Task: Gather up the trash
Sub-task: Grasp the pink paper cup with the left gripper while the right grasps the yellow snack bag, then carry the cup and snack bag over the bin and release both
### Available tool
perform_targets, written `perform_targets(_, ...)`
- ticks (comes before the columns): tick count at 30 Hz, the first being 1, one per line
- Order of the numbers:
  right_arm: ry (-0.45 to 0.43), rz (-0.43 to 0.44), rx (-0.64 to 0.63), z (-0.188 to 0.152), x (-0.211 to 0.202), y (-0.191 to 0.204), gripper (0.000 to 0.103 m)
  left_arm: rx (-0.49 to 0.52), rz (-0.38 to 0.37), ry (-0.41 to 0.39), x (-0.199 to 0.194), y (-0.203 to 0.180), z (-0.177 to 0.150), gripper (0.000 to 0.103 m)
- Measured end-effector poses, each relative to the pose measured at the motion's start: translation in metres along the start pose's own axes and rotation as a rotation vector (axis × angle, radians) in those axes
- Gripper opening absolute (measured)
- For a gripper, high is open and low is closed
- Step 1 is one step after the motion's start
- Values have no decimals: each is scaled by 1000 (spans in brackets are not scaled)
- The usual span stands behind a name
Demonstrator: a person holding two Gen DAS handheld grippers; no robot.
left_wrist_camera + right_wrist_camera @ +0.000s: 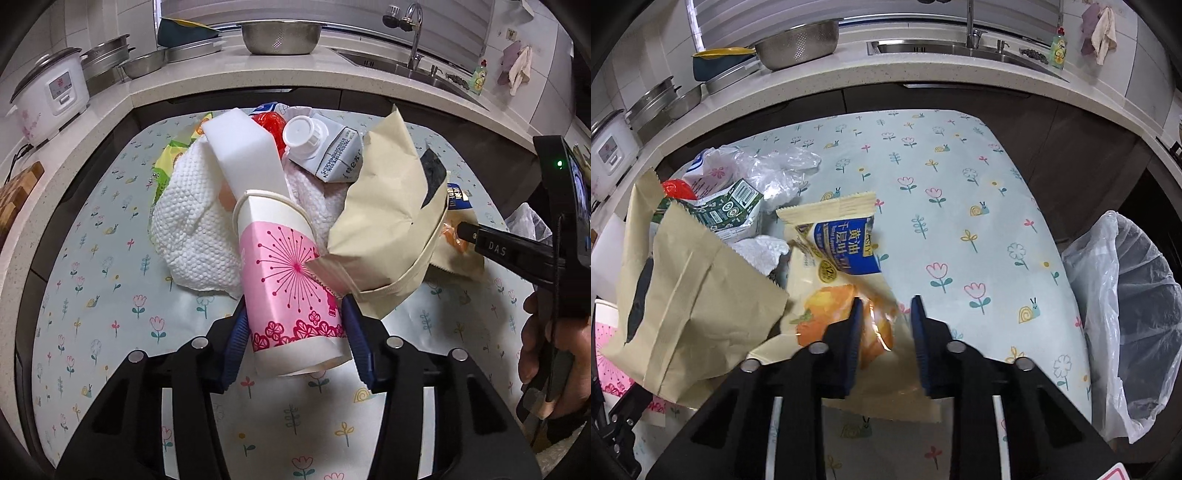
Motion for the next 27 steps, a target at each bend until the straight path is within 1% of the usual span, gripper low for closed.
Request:
perform_targets(2,-8,6,-4,-4,-7,2,1,-3,0,-7,-6,0,0,47)
perform_targets(7,-60,-16,-14,-10,-38,1,0,-4,12,-48,-25,-1,0,47)
perform_targets(10,-99,-32,-8,-11,-61,-4,0,-7,-2,-68,-39,-4,2,47)
perform_targets(16,-167,-73,20,-19,-107,-25,0,29,-34,-137,-75,-24,2,47)
perform_targets(23,-214,-125,77,-39,-151,-68,0,111,-109,-186,-102,-69,1,47)
perform_targets(27,-226,-166,125,-53,-169,-100,0,189,-179,-193,-108,-112,-1,47)
Point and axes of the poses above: each gripper's, at about its wrist camera, not at the fingertips, and x roughly the way its jaws point, y to its left, z to its top, the point moved 2 cm from there along x, roughly the way its jaws point, and after that the axes turned 7 degrees about -x, right-handed, at the moved point
